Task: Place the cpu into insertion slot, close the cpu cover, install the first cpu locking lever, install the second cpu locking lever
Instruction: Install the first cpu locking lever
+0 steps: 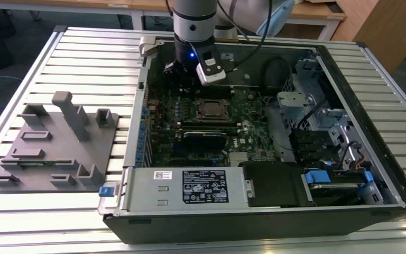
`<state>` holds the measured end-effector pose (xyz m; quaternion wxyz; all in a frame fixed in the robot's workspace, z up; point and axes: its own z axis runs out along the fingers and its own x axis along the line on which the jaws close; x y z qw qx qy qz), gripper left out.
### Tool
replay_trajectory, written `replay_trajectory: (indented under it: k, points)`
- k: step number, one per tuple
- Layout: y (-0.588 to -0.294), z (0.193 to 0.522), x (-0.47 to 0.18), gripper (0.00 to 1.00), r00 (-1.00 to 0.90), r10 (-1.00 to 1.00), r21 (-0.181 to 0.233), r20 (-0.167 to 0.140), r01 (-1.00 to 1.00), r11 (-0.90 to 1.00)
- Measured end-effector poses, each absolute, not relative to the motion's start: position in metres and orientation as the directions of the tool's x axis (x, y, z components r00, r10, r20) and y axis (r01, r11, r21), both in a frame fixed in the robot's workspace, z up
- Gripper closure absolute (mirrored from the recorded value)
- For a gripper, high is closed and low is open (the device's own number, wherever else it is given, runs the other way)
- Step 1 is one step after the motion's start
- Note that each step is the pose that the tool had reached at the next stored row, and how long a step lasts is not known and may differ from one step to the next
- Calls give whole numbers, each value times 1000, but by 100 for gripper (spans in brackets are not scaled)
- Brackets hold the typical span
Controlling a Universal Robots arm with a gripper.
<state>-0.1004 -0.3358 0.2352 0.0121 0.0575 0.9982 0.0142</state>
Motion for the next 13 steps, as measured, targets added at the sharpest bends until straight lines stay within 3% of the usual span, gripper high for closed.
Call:
replay_trajectory:
  k: [13]
  points:
    - [-336,240,-101,90,-993,115,30,-23,114,993]
